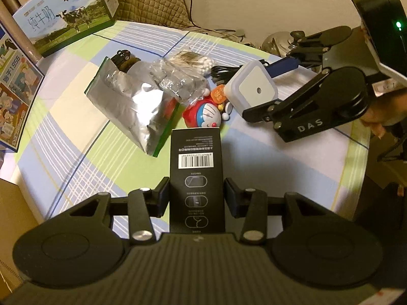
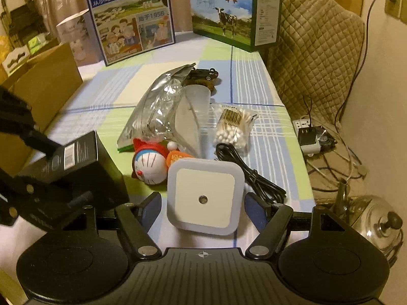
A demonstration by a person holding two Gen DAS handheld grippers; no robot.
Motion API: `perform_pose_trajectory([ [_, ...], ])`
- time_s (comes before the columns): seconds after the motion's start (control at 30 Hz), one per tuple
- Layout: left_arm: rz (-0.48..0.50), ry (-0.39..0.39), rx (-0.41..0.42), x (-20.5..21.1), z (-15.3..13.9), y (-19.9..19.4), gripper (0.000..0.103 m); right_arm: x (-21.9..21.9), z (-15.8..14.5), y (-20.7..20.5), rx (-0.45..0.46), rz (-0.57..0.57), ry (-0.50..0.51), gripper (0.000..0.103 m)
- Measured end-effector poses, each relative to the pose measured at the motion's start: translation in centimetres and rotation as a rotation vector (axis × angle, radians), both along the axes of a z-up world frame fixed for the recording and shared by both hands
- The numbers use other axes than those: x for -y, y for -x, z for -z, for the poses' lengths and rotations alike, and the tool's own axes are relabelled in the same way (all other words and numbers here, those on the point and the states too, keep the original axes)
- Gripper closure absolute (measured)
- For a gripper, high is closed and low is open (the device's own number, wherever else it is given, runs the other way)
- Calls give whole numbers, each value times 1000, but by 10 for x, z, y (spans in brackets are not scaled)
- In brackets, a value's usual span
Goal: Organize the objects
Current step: 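Grasp the black product box with the left tool while the right tool grasps the white night light, then carry both items to the cardboard box and release them inside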
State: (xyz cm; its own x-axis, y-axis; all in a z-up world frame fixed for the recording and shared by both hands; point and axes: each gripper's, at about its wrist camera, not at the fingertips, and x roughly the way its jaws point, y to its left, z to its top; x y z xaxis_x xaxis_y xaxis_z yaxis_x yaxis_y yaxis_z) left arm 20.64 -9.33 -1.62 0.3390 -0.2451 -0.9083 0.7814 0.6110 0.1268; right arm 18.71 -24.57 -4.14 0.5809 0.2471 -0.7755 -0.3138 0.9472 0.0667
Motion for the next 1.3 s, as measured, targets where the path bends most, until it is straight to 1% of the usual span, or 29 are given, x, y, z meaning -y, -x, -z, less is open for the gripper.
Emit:
perform_pose_trajectory([
  [0.2,-39,3,9,2,2,-5,62,-9,6,-9,-5,14,63,34],
  [0.23,-43,7,7,2,2,-6,63,-9,7,-9,-4,15,67,39],
  [0.27,-47,8,6,1,2,-6,63,-8,6,-8,0,14,66,41],
  [0.4,-68,21,-6,-3,-1,-7,65,-3,4,-2,-4,15,65,41],
  [0.6,-91,41,-22,-12,-10,-4,66,1,-7,8,0,1,67,41],
  [0.77,-109,55,-14,-18,-24,2,66,-2,-24,16,18,-10,59,41],
  [0.93,-145,78,26,-34,-55,7,66,-14,-51,23,51,-52,47,41],
  [1.07,-200,95,75,-63,-91,11,66,-35,-82,26,95,-107,30,41],
  [1.17,-260,94,123,-96,-122,13,66,-62,-109,26,128,-163,6,41],
  [1.3,-351,82,179,-149,-159,18,66,-111,-141,28,158,-257,-41,41],
])
